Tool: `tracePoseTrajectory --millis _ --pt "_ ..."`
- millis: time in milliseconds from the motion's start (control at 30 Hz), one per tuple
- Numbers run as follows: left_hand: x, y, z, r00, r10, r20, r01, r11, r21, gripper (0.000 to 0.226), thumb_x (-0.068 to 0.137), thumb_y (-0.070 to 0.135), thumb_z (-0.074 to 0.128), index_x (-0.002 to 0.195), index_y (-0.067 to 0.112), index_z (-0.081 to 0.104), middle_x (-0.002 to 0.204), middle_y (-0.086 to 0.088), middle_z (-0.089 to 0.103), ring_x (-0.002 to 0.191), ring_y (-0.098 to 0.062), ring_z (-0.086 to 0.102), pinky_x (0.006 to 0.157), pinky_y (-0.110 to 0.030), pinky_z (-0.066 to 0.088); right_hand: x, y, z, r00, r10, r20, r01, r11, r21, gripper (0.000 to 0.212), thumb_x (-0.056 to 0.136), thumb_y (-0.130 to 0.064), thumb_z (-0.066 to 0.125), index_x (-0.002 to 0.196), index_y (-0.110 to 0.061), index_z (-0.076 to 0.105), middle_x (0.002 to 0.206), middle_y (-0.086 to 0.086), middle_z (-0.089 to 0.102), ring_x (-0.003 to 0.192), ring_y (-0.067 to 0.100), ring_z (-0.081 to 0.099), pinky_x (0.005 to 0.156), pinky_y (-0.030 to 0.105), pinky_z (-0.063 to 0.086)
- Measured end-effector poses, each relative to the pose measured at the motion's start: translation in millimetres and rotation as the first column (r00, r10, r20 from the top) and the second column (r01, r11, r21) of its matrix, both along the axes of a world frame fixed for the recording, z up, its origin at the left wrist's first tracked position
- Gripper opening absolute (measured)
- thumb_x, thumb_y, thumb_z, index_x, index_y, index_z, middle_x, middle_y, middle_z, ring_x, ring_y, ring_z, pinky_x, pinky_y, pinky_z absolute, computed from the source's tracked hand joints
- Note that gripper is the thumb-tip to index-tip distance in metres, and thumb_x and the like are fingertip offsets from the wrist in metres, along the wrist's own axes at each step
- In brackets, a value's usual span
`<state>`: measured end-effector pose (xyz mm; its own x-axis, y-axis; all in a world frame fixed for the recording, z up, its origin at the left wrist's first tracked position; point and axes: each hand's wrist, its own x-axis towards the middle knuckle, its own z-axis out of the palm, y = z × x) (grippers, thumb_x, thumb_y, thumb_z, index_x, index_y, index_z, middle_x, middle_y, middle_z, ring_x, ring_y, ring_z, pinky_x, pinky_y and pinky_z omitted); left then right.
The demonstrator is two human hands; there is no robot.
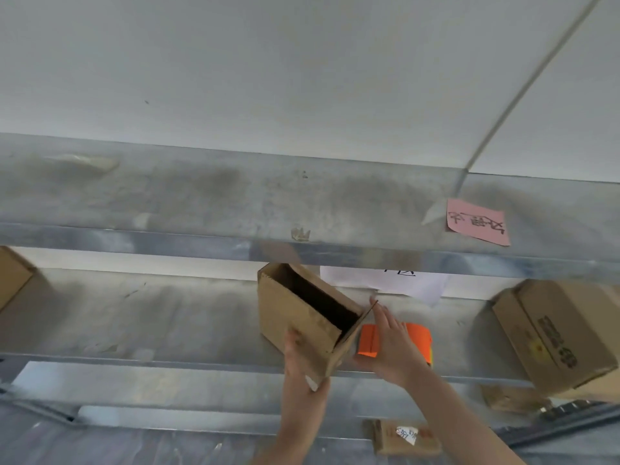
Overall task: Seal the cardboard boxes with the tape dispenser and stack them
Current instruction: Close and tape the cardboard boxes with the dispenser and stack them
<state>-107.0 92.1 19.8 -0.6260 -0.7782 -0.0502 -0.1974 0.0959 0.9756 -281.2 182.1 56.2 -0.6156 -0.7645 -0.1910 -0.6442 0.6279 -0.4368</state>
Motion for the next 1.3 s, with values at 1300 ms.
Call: tracePoseTrajectory --millis 1300 --pt "-30 -182 119 0.571 -0.272 0.775 0.692 0.667 -0.276 0.06 0.079 0.053 0.068 0.133 0.04 0.045 0.139 0.01 0.048 0.117 -0.014 0.052 0.097 -0.032 0.045 32 -22 31 0.936 -0.081 0.342 0.239 0.86 -0.45 0.078 0.085 -0.056 0.062 0.148 -0.049 0.017 0.152 -0.02 0.027 0.139 0.004 0.027 0.117 0.034 0.028"
